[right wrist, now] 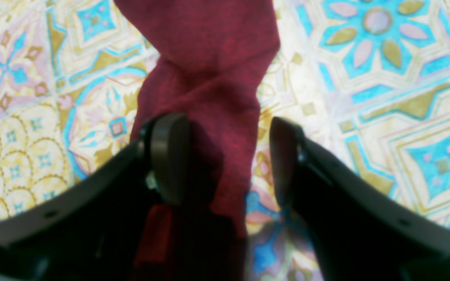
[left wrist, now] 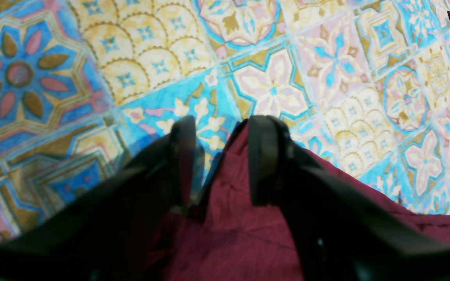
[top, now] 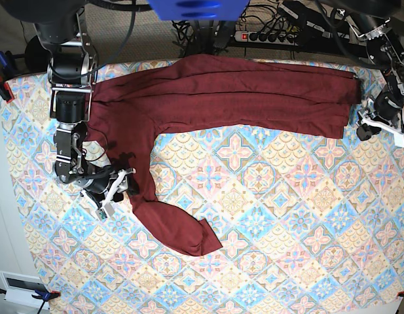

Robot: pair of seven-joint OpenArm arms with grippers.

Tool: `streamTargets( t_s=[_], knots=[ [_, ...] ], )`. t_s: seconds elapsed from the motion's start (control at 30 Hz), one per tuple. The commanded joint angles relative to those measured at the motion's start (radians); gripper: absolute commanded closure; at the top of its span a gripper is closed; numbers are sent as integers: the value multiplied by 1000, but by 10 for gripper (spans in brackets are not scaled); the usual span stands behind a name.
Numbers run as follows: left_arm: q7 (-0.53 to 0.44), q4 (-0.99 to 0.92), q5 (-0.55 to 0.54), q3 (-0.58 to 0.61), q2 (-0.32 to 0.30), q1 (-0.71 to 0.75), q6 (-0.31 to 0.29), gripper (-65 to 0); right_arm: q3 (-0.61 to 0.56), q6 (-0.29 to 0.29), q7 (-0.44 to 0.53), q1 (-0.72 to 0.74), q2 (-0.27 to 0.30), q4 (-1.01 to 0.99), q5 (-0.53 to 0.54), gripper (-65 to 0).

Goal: Layout the t-shirt on the table in an organized manner, then fold the t-shirt properly
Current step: 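Grasp the hanging sleeve with the right gripper and fold it onto the strip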

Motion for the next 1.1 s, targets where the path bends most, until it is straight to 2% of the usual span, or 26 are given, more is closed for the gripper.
streamTargets(
  t_s=[0.0,0.17,0.23,0.37,0.47,0.5,0.6,0.7,0.87,1.07],
  knots=[
    [-17,15,-13,-8,-22,-8,-5,-225,2,2,18,29,14,-6,14,-317],
    [-17,15,-14,-8,-22,-8,-5,-225,-92,2,24,27,14,-35,14,-315],
    [-17,15,-14,-8,-22,-6,-5,-225,-118,2,24,27,14,-35,14,-290],
    [-17,15,-14,-8,-22,-5,-5,-225,-139,2,23,27,14,-35,14,-157],
    [-17,15,-14,-8,-22,-5,-5,-225,-130,2,15,22,14,-34,14,-22],
    [-17,15,-14,-8,-22,-5,-5,-225,-129,2,15,21,14,-31,18,0],
    [-17,15,-14,-8,-22,-6,-6,-225,-129,2,3,18,14,63,18,-4],
    [-17,15,-14,-8,-22,-10,-6,-225,-129,2,-54,-39,14,201,20,0],
    [-17,15,-14,-8,-22,-11,-6,-225,-129,2,-189,-183,14,528,20,0],
    [-18,15,-14,-8,-22,-13,-6,-225,-139,2,-267,-341,14,830,20,0]
  ],
)
